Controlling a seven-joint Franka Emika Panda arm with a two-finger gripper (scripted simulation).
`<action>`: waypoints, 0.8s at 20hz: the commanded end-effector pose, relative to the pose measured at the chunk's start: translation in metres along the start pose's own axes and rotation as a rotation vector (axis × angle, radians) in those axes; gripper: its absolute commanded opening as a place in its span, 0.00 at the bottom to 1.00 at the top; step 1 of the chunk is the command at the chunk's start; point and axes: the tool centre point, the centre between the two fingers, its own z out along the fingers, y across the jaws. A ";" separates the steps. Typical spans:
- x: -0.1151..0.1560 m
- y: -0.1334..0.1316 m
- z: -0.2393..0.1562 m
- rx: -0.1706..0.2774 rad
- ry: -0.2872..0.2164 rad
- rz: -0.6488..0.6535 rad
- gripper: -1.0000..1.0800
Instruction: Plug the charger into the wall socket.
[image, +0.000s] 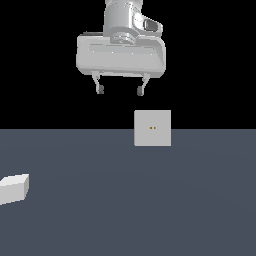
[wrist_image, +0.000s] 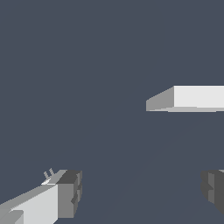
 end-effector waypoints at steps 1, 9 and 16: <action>0.000 0.000 0.000 0.000 0.000 0.000 0.96; -0.009 -0.021 0.015 -0.002 0.000 -0.062 0.96; -0.038 -0.069 0.051 -0.006 0.000 -0.212 0.96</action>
